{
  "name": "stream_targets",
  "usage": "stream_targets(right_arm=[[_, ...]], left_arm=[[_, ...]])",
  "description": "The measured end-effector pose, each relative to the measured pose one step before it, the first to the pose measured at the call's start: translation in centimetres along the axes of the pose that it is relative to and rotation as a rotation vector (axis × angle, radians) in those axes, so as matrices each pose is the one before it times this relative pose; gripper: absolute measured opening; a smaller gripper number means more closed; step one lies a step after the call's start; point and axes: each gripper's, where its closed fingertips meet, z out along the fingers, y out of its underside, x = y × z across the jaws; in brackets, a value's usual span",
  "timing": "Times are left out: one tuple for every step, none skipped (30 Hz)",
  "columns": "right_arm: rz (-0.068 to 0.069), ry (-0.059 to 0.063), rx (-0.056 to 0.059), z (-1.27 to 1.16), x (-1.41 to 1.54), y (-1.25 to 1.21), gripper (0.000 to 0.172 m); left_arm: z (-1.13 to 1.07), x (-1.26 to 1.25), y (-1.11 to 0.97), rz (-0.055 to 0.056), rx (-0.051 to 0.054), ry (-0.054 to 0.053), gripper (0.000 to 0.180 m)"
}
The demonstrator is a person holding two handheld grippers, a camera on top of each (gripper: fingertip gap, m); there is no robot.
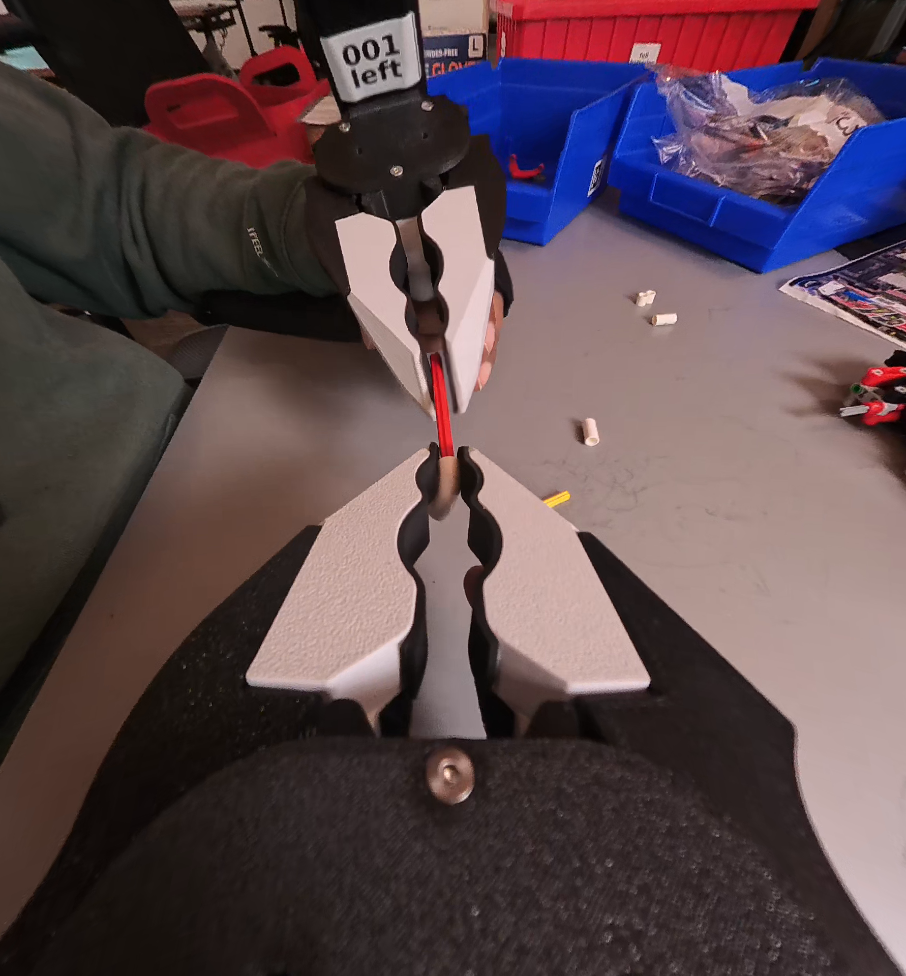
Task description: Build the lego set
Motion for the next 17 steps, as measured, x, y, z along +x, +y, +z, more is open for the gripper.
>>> stream_targets(right_arm=[[0.0028,0.0021,0.0127,-0.21,0.108,-0.243,0.005],[0.0053,0.0063,0.0154,-0.244,0.191,-0.28,0.005],[0.0076,0.0059,0.0163,-0.28,0.218,-0.297,0.005],[0.007,0.0115,0.016,-0.282,0.322,-0.28,0.005],[0.0047,0.0148,0.0152,-0.288,0.375,-0.265,0.005],[0.0033,0.0139,0.0114,-0.267,0.361,-0.208,0.005],[0.0006,0.0185,0.01,-0.267,0.409,-0.183,0.005],[-0.0019,0.02,0.0135,-0.267,0.412,-0.228,0.005],[-0.0025,0.0108,0.0093,-0.266,0.281,-0.179,0.005],[-0.0032,0.0079,0.0043,-0.247,0.225,-0.11,0.005],[-0.0034,0.0154,0.0071,-0.265,0.322,-0.143,0.005],[-0.0032,0.0144,0.0082,-0.257,0.32,-0.151,0.005],[-0.0009,0.0147,0.0062,-0.266,0.345,-0.114,0.005],[-0.0007,0.0185,0.0036,-0.259,0.438,-0.064,0.005],[-0.001,0.0185,0.0021,-0.25,0.437,-0.027,0.005],[-0.0002,0.0166,0.0007,-0.239,0.425,-0.01,0.005],[0.001,0.018,0.0018,-0.216,0.432,-0.017,0.005]], left_arm=[[-0.161,-0.313,-0.242,-0.0012,0.0187,-0.0174,0.004],[-0.191,-0.435,-0.219,-0.0067,0.0167,-0.0208,0.009],[-0.207,-0.46,-0.193,-0.0122,0.0157,-0.0181,0.013],[-0.203,-0.472,-0.207,-0.0174,0.0163,-0.0154,0.017],[-0.194,-0.488,-0.186,-0.0205,0.0156,-0.0154,0.021],[-0.17,-0.475,-0.157,-0.02,0.0133,-0.0148,0.025],[-0.157,-0.493,-0.138,-0.0173,0.012,-0.018,0.029],[-0.141,-0.58,-0.103,-0.0143,0.0097,-0.0248,0.033],[-0.131,-0.6,-0.023,-0.0124,0.0044,-0.0265,0.036],[-0.122,-0.553,0.01,-0.0106,0.002,-0.0239,0.04],[-0.102,-0.542,0.0,-0.0075,0.002,-0.0243,0.045],[-0.114,-0.615,0.029,-0.0027,0.0005,-0.0296,0.048],[-0.123,-0.669,0.06,0.0034,-0.0014,-0.0332,0.048],[-0.127,-0.712,0.122,0.0083,-0.0055,-0.0353,0.047],[-0.123,-0.647,0.168,0.012,-0.0077,-0.0318,0.042],[-0.116,-0.503,0.143,0.0123,-0.0056,-0.0221,0.039],[-0.097,-0.493,0.172,0.0078,-0.0076,-0.0204,0.035]])
